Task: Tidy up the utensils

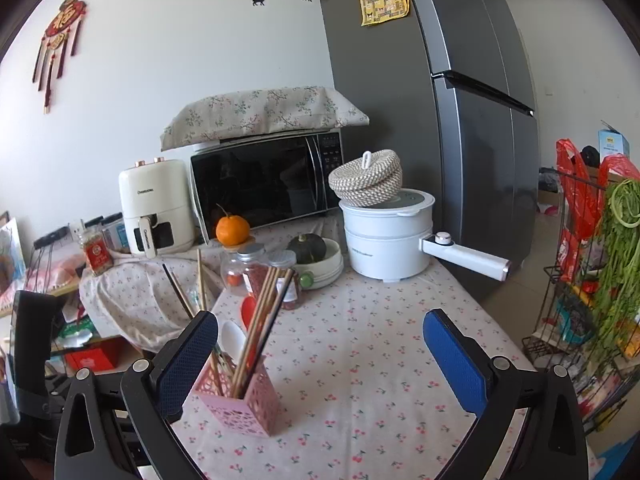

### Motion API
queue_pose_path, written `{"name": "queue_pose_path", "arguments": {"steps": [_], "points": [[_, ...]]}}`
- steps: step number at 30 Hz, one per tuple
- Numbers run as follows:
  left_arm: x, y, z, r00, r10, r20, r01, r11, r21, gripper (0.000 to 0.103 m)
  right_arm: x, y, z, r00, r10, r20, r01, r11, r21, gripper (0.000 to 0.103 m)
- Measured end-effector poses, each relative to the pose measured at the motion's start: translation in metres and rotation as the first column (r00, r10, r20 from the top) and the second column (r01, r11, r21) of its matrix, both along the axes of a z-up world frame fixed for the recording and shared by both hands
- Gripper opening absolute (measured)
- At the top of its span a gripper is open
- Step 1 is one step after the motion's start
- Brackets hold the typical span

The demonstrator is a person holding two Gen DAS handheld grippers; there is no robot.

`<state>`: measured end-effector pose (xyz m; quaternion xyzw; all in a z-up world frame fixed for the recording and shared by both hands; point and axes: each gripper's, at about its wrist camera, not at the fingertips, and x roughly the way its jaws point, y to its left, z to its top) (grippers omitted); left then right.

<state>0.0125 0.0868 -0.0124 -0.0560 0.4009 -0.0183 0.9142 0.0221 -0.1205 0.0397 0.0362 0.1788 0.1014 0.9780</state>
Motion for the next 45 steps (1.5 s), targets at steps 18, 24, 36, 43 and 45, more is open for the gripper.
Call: {"name": "queue_pose_path", "arguments": {"steps": [18, 24, 36, 43, 45], "points": [[-0.032, -0.051, 0.005, 0.992, 0.089, 0.089, -0.096, 0.993, 0.076, 0.102, -0.022, -0.065, -0.012, 0.981, -0.046, -0.186, 0.041, 0.999, -0.031, 0.103], [-0.030, -0.063, 0.008, 0.992, 0.077, 0.099, -0.085, 0.993, 0.084, 0.102, -0.011, -0.070, -0.018, 0.971, -0.070, -0.229, 0.063, 0.997, -0.038, 0.103], [-0.028, -0.072, 0.016, 0.992, 0.060, 0.110, -0.070, 0.994, 0.089, 0.102, -0.001, -0.075, -0.026, 0.955, -0.092, -0.281, 0.076, 0.995, -0.070, 0.103], [-0.029, -0.076, 0.017, 0.991, 0.054, 0.124, -0.069, 0.990, 0.119, 0.102, 0.003, -0.075, -0.028, 0.951, -0.095, -0.295, 0.078, 0.995, -0.069, 0.103], [-0.028, -0.076, 0.016, 0.992, 0.052, 0.119, -0.066, 0.991, 0.119, 0.102, 0.003, -0.075, -0.028, 0.951, -0.094, -0.295, 0.077, 0.995, -0.069, 0.103]]}}
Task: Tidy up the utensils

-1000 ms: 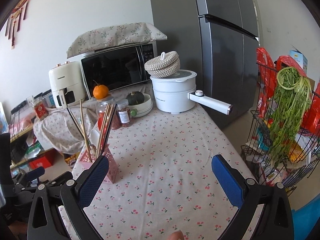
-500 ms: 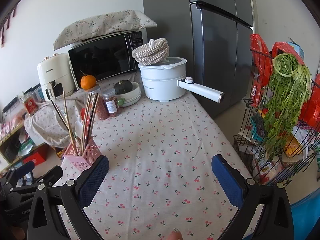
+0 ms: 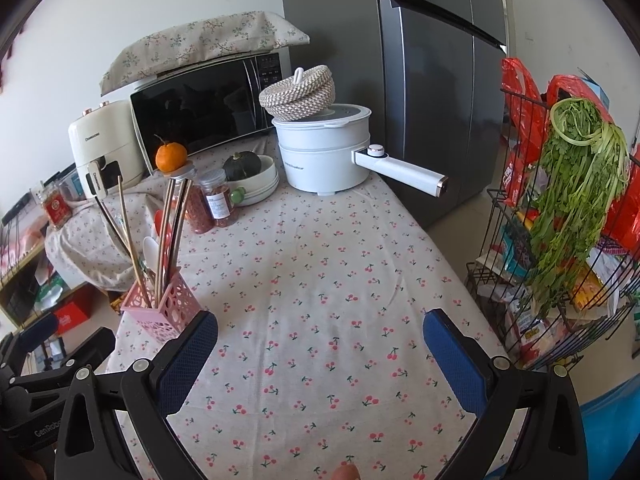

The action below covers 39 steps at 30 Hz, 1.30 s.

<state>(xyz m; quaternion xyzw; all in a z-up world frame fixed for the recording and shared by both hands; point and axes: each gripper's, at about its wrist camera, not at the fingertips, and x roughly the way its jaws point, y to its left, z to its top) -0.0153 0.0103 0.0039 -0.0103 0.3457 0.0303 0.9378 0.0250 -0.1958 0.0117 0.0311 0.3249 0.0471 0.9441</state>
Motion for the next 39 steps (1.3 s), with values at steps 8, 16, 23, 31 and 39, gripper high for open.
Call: {"name": "queue_pose_path", "arguments": {"steps": [8, 16, 23, 31, 39], "points": [[0.0002, -0.0009, 0.0002, 1.000, 0.001, -0.004, -0.001, 1.000, -0.001, 0.102, 0.0009, -0.0006, -0.0014, 1.000, 0.001, -0.009, -0.001, 1.000, 0.004, 0.103], [0.0013, 0.0018, -0.0004, 1.000, 0.004, -0.008, -0.004, 1.000, -0.028, 0.102, 0.0026, 0.0002, -0.0030, 1.000, 0.005, -0.015, -0.005, 1.000, -0.002, 0.103], [0.0007, -0.0002, -0.0008, 1.000, 0.001, -0.008, -0.001, 1.000, -0.016, 0.102, 0.0030, -0.0001, -0.0041, 1.000, -0.002, -0.017, 0.002, 1.000, -0.003, 0.103], [0.0013, 0.0025, -0.0015, 1.000, 0.022, -0.015, -0.022, 0.999, -0.044, 0.102, 0.0028, -0.0005, -0.0047, 1.000, 0.002, -0.018, -0.002, 1.000, -0.003, 0.103], [0.0010, 0.0056, -0.0002, 1.000, 0.001, -0.016, -0.002, 0.997, -0.074, 0.102, 0.0033, -0.0018, -0.0056, 1.000, -0.002, -0.026, 0.002, 1.000, 0.002, 0.103]]}}
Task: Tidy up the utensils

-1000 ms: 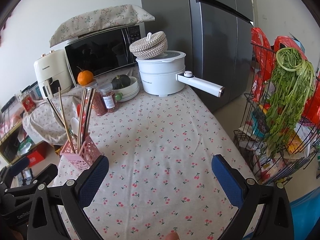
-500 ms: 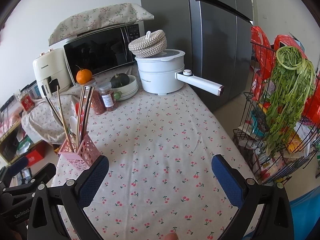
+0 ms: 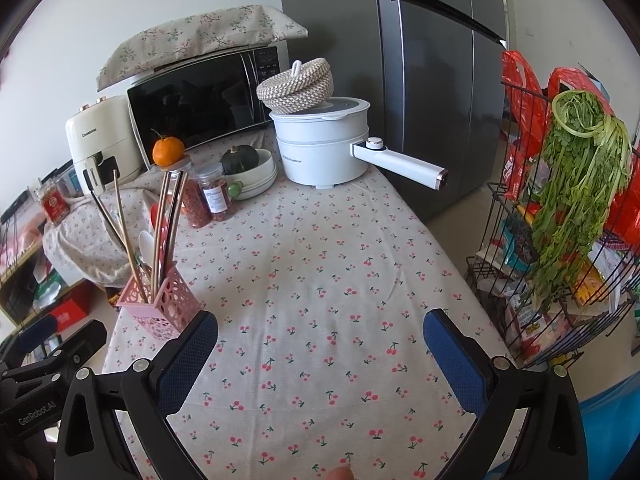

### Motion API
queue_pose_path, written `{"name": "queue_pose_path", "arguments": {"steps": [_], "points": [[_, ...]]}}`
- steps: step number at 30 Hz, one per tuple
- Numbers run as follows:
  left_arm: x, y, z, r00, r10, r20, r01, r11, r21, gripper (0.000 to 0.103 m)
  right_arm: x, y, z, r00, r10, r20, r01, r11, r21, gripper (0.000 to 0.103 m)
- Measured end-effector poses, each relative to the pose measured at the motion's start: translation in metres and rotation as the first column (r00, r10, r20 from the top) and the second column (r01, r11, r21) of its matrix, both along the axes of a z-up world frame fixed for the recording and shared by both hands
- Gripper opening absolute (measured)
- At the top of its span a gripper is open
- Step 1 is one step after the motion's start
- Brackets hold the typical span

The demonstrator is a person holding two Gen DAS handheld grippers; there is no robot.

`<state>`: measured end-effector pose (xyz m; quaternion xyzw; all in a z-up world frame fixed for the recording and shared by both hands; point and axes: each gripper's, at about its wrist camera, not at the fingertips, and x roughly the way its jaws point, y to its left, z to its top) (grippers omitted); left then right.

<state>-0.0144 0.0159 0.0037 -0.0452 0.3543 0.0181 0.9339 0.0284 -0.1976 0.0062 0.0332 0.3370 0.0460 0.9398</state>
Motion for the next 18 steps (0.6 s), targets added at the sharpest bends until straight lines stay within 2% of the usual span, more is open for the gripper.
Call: {"name": "queue_pose_path", "arguments": {"steps": [4, 9, 18], "points": [[0.0007, -0.0039, 0.0004, 1.000, -0.008, -0.005, 0.008, 0.999, 0.031, 0.102, 0.0001, 0.0012, -0.0013, 1.000, 0.002, -0.008, -0.002, 1.000, -0.001, 0.103], [0.0019, -0.0026, -0.0004, 0.999, 0.042, -0.020, -0.041, 0.997, 0.060, 0.102, -0.0016, 0.0035, -0.0024, 1.000, 0.012, -0.003, -0.012, 1.000, -0.013, 0.103], [0.0030, -0.0005, -0.0057, 0.998, 0.039, -0.053, -0.038, 0.999, 0.030, 0.102, -0.0024, 0.0046, -0.0035, 1.000, 0.018, -0.007, -0.018, 1.000, -0.017, 0.103]]}}
